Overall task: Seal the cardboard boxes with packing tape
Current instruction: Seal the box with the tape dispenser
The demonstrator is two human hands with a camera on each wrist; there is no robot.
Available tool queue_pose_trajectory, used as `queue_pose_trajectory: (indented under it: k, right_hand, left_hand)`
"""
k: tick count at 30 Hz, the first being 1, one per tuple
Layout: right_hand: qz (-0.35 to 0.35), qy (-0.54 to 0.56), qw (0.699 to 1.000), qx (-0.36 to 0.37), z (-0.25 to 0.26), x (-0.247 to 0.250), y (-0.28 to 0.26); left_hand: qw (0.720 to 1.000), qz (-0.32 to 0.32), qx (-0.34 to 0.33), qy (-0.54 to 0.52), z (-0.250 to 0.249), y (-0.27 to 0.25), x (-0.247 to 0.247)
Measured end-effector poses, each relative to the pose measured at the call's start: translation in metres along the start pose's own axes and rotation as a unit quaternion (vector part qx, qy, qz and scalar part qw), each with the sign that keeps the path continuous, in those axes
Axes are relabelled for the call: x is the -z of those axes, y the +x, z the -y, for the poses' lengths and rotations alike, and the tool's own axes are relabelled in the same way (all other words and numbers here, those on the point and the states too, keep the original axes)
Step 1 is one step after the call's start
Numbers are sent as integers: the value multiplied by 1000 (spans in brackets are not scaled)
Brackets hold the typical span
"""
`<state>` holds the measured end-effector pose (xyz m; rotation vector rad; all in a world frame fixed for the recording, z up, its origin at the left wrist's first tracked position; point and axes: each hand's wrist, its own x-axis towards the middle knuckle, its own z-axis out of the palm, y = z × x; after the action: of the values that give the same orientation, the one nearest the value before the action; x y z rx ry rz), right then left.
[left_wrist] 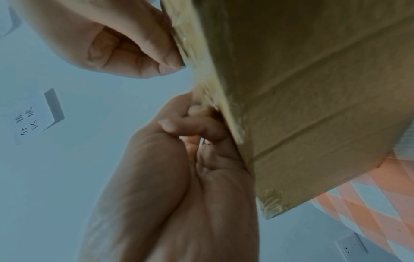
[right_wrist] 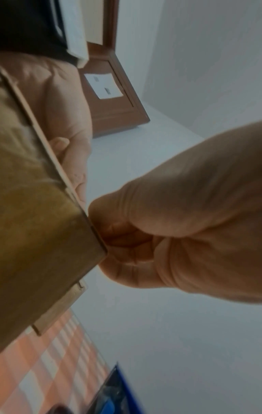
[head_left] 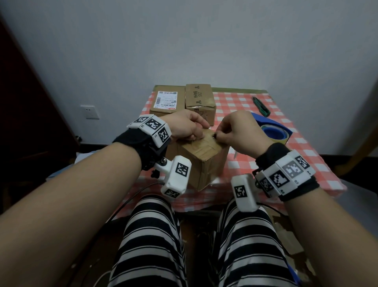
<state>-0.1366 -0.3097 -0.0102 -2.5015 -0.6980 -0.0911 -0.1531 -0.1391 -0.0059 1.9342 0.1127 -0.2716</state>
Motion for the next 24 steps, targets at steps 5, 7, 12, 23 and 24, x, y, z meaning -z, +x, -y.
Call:
queue_pose_trajectory:
  k: [5, 7, 12, 23, 24]
  right_hand:
    - [4, 36, 999, -12, -7, 4, 0]
    - [8, 34, 999, -13, -7, 7, 0]
    - [8, -27, 999, 19, 5, 7, -1]
    - [25, -166, 985, 28, 21, 1, 6]
    - [19, -158, 987, 28, 19, 1, 6]
  left_hand:
    - [1000, 2, 1, 3, 0, 0, 1]
    - [1000, 3, 2, 3, 0, 0, 1]
    - [1000, -1, 2, 6, -1, 0, 1]
    - [1000, 0, 3, 3, 0, 0, 1]
    - [1000, 1, 3, 2, 0, 0, 1]
